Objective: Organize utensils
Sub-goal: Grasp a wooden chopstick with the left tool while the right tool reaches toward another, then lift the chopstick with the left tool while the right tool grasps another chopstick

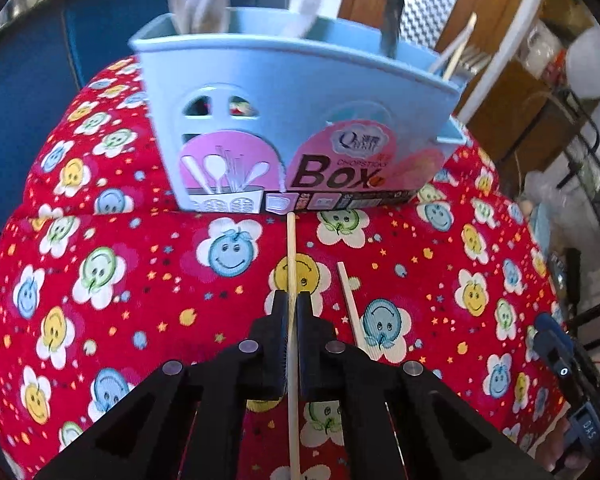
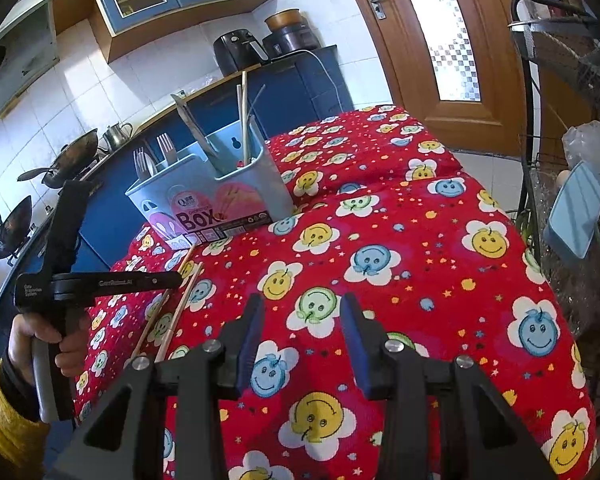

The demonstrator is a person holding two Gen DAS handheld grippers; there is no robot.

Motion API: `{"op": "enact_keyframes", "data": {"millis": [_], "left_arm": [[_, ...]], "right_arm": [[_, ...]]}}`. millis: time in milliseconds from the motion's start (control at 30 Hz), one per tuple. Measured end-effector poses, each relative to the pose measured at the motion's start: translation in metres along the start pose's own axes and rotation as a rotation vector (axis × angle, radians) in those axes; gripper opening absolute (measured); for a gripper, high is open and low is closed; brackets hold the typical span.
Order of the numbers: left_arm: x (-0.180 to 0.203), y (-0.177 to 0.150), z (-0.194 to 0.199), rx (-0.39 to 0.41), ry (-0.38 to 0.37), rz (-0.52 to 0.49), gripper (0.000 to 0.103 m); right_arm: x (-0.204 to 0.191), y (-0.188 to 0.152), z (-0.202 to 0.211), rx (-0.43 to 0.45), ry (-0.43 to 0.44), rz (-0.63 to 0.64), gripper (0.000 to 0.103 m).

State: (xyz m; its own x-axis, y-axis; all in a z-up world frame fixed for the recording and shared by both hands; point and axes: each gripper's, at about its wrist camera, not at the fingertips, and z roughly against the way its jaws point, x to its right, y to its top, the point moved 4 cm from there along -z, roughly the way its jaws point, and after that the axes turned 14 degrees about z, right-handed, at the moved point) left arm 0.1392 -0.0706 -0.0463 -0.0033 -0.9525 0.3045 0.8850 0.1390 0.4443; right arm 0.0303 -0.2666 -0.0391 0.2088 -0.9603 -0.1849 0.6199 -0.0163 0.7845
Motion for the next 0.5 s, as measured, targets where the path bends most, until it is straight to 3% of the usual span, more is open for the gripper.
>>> {"op": "enact_keyframes", "data": {"millis": [233,500], "left_arm": [[-0.017,-0.009,0.038,0.141,-0.065,0.024,0.004],[-0.037,-0.01,0.079,0.309,-0.068,0.028,0.004]], "right_arm": [[-0.016,0.007,0.0,-0.006,-0.002,0.025,0.042],[-0.042,0.014,-0.005,-0.05,0.027,0.069,0.042]]}}
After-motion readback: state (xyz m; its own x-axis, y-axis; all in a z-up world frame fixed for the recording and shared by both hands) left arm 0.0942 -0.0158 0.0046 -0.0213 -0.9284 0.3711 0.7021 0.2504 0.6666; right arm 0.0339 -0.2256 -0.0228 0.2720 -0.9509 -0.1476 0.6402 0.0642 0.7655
